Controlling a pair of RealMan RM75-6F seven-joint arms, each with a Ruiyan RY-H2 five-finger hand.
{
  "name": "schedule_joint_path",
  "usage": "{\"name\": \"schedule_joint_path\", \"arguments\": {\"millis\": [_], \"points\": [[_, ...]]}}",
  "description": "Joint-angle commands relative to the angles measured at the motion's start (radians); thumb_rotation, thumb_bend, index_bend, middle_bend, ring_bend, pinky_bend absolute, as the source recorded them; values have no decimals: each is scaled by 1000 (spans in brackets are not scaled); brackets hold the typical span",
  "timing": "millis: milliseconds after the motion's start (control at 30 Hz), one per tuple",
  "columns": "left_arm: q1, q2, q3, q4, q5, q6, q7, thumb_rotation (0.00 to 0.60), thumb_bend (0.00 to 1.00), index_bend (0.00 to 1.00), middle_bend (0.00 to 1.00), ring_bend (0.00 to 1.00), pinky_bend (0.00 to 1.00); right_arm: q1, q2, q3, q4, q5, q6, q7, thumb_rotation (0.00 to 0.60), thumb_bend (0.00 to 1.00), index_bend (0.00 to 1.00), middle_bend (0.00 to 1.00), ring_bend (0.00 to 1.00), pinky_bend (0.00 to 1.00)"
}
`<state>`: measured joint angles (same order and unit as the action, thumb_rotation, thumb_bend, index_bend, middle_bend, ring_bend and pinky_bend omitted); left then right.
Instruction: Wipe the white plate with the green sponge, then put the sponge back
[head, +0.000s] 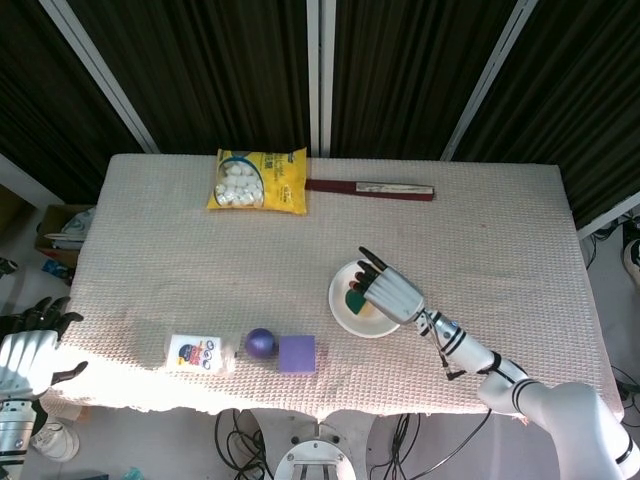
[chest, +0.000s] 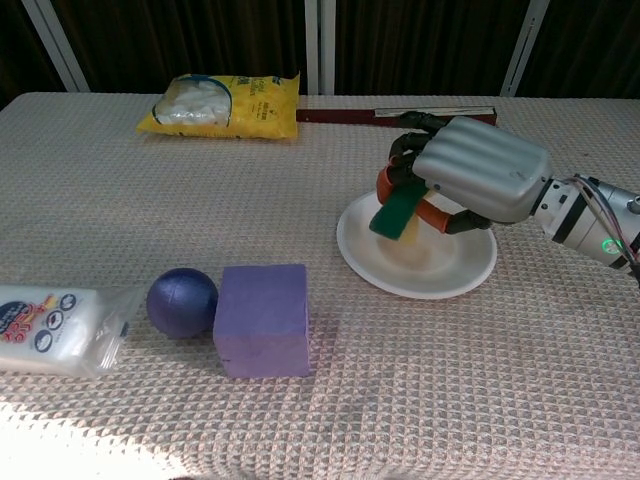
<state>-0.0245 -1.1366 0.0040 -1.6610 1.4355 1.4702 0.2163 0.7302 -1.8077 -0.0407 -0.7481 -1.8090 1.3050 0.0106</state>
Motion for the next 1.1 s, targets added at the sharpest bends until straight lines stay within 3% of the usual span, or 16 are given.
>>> {"name": "schedule_joint_path", "arguments": {"millis": [33,367,900,1100], "points": [[3,-1,1,4,1,4,-5,600,32,327,123,78,159,-9,37,-8,-32,2,15,9,600,576,815,476,243,83],[1,-14,1,17,-1,-6,-17,600,32,327,122,78,159,-50,126,-76,-114,7,-60,-40,600,581,831,480,243,81],[15,-1,2,5,-5,9,-14,600,32,328,122,78,159,32,-30,-3,13,27,-105,-73,600,588,834,481,259,77],[19,0,2,4,-5,12,-19,600,32,329,122,78,159,27,-26,14,1,34,-39,-44,600,589,836,481,261,72]]}}
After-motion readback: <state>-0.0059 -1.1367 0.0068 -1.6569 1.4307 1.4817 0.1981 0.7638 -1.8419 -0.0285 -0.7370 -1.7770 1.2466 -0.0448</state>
